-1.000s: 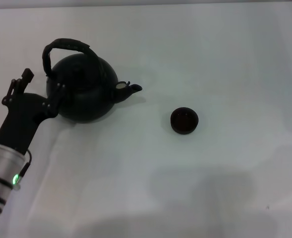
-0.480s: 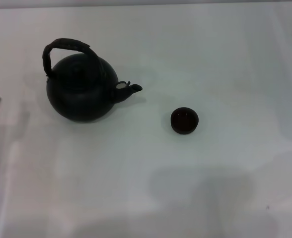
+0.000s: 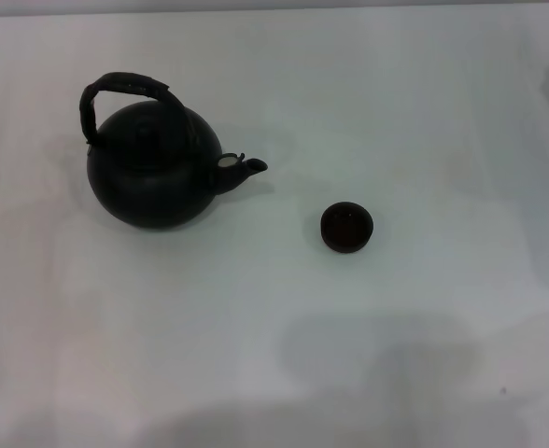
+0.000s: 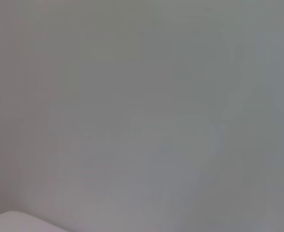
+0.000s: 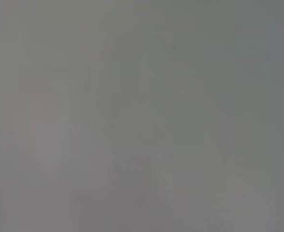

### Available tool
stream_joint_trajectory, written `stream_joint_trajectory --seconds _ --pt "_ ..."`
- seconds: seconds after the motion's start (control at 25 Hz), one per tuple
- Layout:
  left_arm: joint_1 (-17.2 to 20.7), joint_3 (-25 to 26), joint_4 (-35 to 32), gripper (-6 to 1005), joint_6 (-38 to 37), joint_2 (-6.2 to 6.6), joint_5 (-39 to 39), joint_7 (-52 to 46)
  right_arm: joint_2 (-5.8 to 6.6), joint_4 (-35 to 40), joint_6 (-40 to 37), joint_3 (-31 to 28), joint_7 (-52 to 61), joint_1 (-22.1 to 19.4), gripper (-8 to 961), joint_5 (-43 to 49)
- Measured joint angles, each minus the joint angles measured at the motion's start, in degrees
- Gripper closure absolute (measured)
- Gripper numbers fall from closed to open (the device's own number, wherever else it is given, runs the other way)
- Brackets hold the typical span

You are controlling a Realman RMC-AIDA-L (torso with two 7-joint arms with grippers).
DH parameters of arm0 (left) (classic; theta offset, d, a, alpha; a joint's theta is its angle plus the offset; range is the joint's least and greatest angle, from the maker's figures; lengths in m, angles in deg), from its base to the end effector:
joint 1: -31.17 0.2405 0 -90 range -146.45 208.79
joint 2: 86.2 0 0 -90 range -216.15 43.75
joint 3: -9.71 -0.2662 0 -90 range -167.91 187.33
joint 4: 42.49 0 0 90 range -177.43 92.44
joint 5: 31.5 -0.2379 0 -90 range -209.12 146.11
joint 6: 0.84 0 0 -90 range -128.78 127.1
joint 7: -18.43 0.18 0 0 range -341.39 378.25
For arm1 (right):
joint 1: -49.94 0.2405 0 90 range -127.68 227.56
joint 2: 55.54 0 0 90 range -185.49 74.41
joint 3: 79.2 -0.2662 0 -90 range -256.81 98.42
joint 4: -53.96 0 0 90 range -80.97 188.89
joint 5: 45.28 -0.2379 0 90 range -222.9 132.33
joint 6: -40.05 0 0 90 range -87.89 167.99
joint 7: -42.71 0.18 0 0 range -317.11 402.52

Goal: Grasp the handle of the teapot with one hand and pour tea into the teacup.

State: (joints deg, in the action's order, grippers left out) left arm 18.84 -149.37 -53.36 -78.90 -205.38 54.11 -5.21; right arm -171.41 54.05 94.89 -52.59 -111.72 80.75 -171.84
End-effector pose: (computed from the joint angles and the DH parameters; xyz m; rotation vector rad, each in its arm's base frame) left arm -0.4163 0.2827 -0.0182 -1.2346 -0.8727 -0.8782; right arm 0.4049 0.4105 -0.0013 -1.5215 0.8288 0.6145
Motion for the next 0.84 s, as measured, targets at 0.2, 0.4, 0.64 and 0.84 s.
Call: stream_joint_trajectory --seconds 0.2,0.4,0.64,0.84 --pt "-1.30 -0.01 0.03 166 0.13 -0.08 0.15 0.10 -0.07 -0.17 0.69 -0.07 0.27 -0.33 81 0.00" --pt "-2.11 0.00 0.06 165 0.17 -0.19 0.19 0.24 -0.06 -0.25 1.12 -0.25 0.15 0.20 81 -0.06" --pt "-3.04 -0.01 0.06 163 2.27 -0.07 0.25 0.20 -0.11 -0.63 0.97 -0.23 -0.23 0.71 81 -0.08" --pt "-3.51 0.00 0.10 162 3.33 -0.02 0.26 0.40 -0.22 -0.84 0.37 -0.16 -0.28 0.73 81 -0.10"
